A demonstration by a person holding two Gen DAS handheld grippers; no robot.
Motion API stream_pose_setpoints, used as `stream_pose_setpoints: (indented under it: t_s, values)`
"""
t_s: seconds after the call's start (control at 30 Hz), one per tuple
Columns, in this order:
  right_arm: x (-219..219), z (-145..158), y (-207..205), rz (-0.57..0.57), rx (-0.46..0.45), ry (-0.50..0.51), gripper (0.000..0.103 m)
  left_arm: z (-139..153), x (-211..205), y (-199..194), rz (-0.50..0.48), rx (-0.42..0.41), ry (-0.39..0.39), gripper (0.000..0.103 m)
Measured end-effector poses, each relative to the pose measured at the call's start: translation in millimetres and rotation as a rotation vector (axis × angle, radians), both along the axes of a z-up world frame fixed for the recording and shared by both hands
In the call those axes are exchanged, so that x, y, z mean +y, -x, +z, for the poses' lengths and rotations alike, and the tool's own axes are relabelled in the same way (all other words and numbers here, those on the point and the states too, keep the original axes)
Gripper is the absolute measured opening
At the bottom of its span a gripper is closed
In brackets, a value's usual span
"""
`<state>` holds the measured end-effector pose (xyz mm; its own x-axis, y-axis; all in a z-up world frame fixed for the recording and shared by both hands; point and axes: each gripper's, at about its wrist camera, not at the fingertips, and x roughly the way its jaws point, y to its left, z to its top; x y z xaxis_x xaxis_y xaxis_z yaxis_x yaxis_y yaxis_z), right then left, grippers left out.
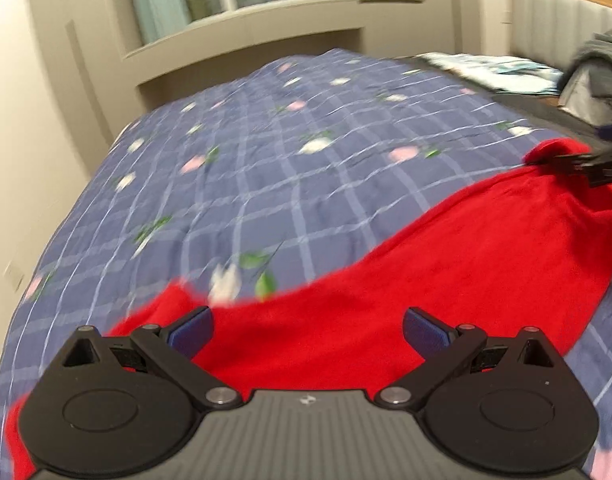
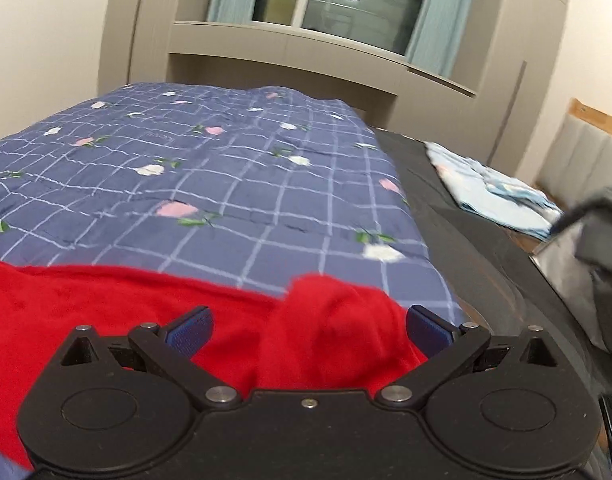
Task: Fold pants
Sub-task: 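Grasp a pant leg with the right gripper while the left gripper grasps the waistband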
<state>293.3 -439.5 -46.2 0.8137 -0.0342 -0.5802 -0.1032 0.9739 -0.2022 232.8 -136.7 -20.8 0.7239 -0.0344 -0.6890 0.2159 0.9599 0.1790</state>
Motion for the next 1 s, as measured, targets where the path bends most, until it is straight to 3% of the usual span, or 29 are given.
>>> stream_pose_setpoints:
  t_s: [0.13,0.23,0.27,0.3,0.33,0.5,0.67,0.73,0.8,0.9,1.0]
  values:
    - [4.4,-3.0,-31.7,0.01,0.038,0.045,0.097,0.8,-27.5,-28.0,-0.133,-0.026,-0.023,0.103]
    - [-3.7,-4.7,-42.6,0.007,0.079,0.049,0.058,-2.7,-49.4,-40.4,-0.248,-0.04,-0.04,0.102]
    - [-8.4,-4.2,-42.2,-0.002,0.08,0.042,0.033,-3.9,-55.4,-43.9,-0.286,-0.043,-0.044,0.102]
    - [-15.7,-2.3,-39.9,-0.016,0.074,0.026,0.016,-5.5,-60.3,-47.9,-0.313,-0.046,-0.045,0.096]
    - [-24.4,0.4,-35.4,-0.038,0.055,0.002,0.012,-7.4,-64.5,-52.1,-0.333,-0.041,-0.044,0.087]
    - [-84.6,8.5,5.6,-0.191,-0.052,-0.196,0.011,-20.1,-75.2,-69.7,-0.392,0.025,-0.008,0.08]
    - [-131.9,-15.3,24.1,-0.274,-0.006,-0.35,0.019,-32.4,-82.4,-79.7,-0.414,0.097,-0.027,0.074]
    - [-142.8,-20.5,27.0,-0.28,-0.002,-0.401,0.023,-34.4,-81.8,-84.1,-0.413,0.135,-0.01,0.064]
    - [-149.6,-22.3,26.9,-0.274,0.007,-0.433,0.046,-35.8,-81.0,-89.5,-0.411,0.184,0.025,0.057]
    - [-155.9,-23.2,22.1,-0.263,0.01,-0.465,0.065,-36.1,-82.3,-96.2,-0.403,0.219,0.043,0.055]
    - [-161.5,-24.4,15.6,-0.28,0.016,-0.493,0.062,-38.9,-84.3,-104.2,-0.402,0.268,0.053,0.041]
